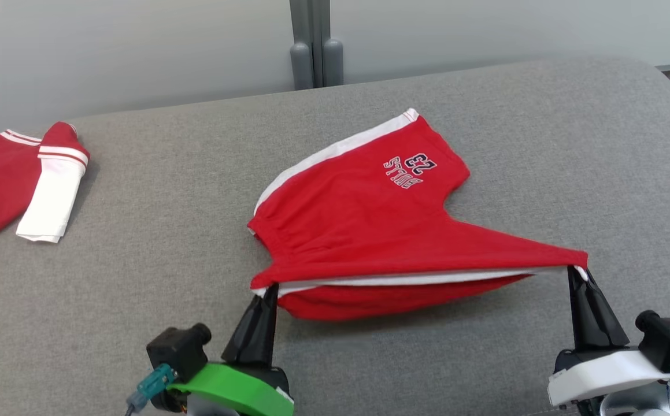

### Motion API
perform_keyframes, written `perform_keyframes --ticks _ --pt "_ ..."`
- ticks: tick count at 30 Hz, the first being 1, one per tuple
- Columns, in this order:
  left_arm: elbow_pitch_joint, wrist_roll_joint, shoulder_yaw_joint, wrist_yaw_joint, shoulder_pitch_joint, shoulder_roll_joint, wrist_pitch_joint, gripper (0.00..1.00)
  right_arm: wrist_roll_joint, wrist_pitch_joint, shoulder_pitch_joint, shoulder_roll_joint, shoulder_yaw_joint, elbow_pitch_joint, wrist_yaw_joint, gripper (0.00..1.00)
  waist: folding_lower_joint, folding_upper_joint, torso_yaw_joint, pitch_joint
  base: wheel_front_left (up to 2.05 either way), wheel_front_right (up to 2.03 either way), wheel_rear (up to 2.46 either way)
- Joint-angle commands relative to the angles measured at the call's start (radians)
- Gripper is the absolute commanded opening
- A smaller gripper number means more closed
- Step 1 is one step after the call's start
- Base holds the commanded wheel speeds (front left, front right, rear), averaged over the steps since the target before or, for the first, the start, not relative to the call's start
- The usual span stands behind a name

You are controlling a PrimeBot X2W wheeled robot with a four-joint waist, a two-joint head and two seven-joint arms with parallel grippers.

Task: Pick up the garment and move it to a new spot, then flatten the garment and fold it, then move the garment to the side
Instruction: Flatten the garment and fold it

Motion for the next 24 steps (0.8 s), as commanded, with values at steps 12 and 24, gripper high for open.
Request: perform_keyframes --ticks 12,24 --pt "-0.099 -0.006 -0.06 0.066 0.097 -0.002 0.093 0.0 -0.046 0.064 0.015 -0.003 -0.026 -0.015 -0.002 0.0 0.0 0.0 0.04 0.052 0.0 0.0 0.0" --pt "-0.014 -0.106 -0.039 0.095 -0.13 -0.054 0.153 0.0 -0.153 0.131 -0.316 -0.004 -0.081 0.167 -0.002 0.0 0.0 0.0 0.128 0.173 0.0 0.0 0.0"
